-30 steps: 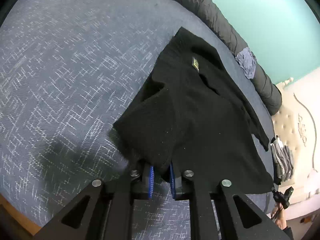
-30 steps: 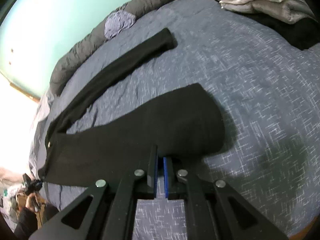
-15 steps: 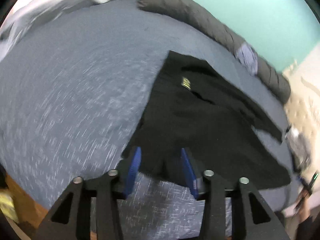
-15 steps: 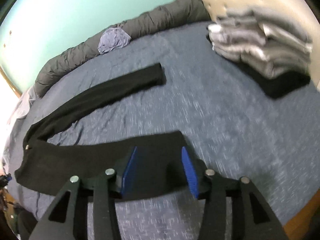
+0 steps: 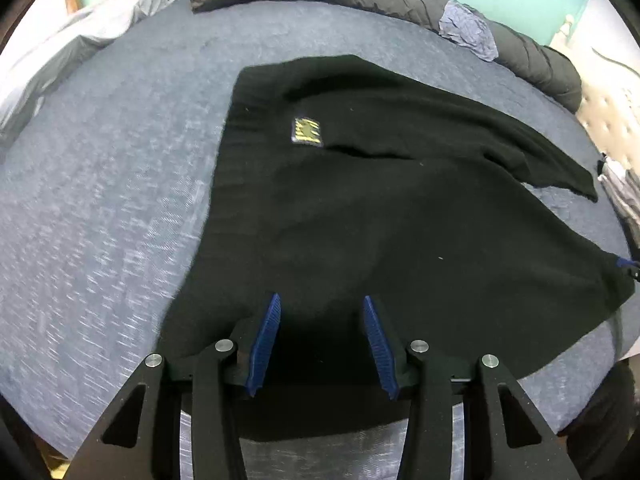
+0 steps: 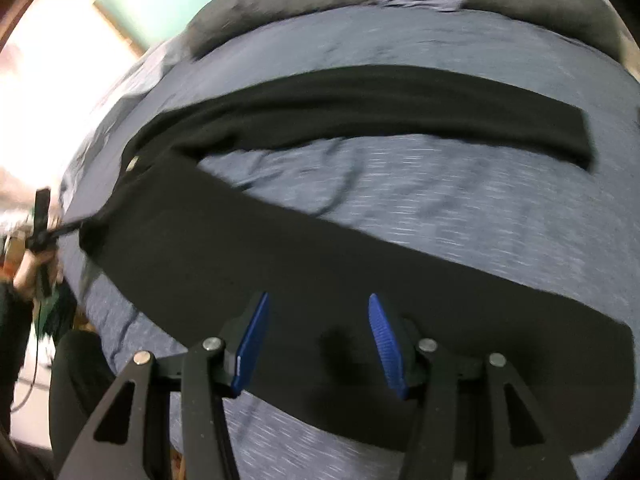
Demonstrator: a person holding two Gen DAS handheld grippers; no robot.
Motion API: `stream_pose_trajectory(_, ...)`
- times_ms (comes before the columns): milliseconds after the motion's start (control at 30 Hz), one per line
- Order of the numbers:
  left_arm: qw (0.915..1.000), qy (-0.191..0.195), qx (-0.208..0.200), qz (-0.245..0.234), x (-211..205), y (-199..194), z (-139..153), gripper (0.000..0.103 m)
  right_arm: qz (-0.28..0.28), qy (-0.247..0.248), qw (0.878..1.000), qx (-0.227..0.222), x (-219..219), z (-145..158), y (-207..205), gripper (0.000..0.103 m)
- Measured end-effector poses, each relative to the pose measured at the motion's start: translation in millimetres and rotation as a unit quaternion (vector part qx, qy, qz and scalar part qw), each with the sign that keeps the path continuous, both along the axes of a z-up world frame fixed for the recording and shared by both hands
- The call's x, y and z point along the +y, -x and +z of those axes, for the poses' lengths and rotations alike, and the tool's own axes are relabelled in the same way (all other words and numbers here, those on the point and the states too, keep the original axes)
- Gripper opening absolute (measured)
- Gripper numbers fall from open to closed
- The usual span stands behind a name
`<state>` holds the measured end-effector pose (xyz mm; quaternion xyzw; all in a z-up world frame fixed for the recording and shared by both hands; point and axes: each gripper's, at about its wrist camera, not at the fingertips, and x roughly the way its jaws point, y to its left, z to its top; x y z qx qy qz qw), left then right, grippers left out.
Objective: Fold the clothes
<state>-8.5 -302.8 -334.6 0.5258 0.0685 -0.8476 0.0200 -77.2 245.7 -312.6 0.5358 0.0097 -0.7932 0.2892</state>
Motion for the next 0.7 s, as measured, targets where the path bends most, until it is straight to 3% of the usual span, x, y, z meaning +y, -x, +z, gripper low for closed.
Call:
stream_pose_trajectory(233,0.9995,0.024,-0.013,-0.013,-15,2,0,0.047,0.068,-0.031,0.997,-0.012,-69,-22,-7,0.052)
stream_pose_trajectory(533,0.9989,0.024,-0.021,-0.033,-15,-4,-12,0.047,0.129,-0.072,0.989,-0.006,-109,-41,-14,0.052)
stream_pose_trajectory(600,0.9989,0.020,-0.022,-0.035,-15,-5,-14,0.047,0.140,-0.077,0.987,-0.002,-113,-42,-16,0.039)
stream_pose_trajectory(667,0.9989,0.019,-0.020,-0.037,-15,-6,-13,0.047,0.151,-0.082,0.985,0.002,-116,-43,-18,0.014)
stream_pose_trajectory(700,0.9990,0.018,-0.020,-0.037,-15,-7,-13,0.047,0.156,-0.084,0.984,0.004,-118,-44,-19,0.009)
